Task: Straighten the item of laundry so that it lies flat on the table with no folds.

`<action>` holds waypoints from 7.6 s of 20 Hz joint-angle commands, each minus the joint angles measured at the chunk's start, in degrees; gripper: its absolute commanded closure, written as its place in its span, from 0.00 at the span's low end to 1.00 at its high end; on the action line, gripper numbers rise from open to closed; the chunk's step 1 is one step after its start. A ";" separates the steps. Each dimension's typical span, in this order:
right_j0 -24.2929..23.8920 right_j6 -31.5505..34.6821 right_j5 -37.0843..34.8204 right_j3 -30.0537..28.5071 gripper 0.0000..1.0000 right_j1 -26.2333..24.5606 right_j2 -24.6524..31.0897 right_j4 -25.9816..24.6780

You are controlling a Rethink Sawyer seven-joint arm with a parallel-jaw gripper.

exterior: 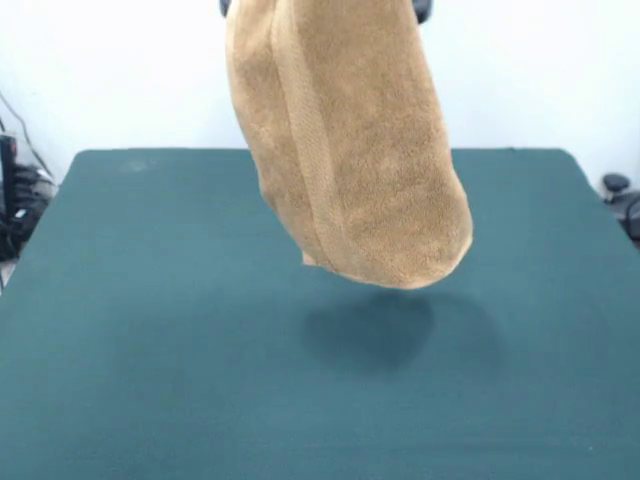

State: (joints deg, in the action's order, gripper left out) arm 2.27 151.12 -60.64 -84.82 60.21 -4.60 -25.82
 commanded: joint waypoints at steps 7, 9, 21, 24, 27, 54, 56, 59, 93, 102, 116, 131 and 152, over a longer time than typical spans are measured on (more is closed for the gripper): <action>-10.96 -26.13 13.79 -14.13 1.00 -1.50 13.30 -1.45; -13.81 -27.93 14.97 -15.12 1.00 -1.44 15.11 -1.51; -27.48 -36.88 19.22 -18.80 1.00 -1.30 23.86 -2.81; -30.32 -39.34 20.43 -19.53 1.00 -1.60 25.42 -2.84; -33.05 -41.74 20.91 -19.95 1.00 -1.89 26.92 -2.74; -38.30 -45.47 7.97 -21.48 1.00 7.29 32.48 1.32; -37.78 -45.71 5.87 -21.05 1.00 8.85 32.54 1.97; -37.41 -46.46 2.89 -21.48 1.00 12.23 32.89 4.47; -34.35 -37.28 20.59 -39.07 1.00 8.61 29.93 -3.89; -36.80 -39.07 21.58 -44.10 1.00 10.76 31.68 -1.54; -37.76 -45.37 14.83 -47.97 1.00 20.85 33.26 7.99; -34.67 -51.71 8.77 -51.27 1.00 30.05 28.83 15.14; -29.86 -32.21 8.66 -42.51 1.00 8.46 27.79 -1.03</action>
State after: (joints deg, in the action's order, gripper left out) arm -30.21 118.02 -49.81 -127.43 75.05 22.64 -24.25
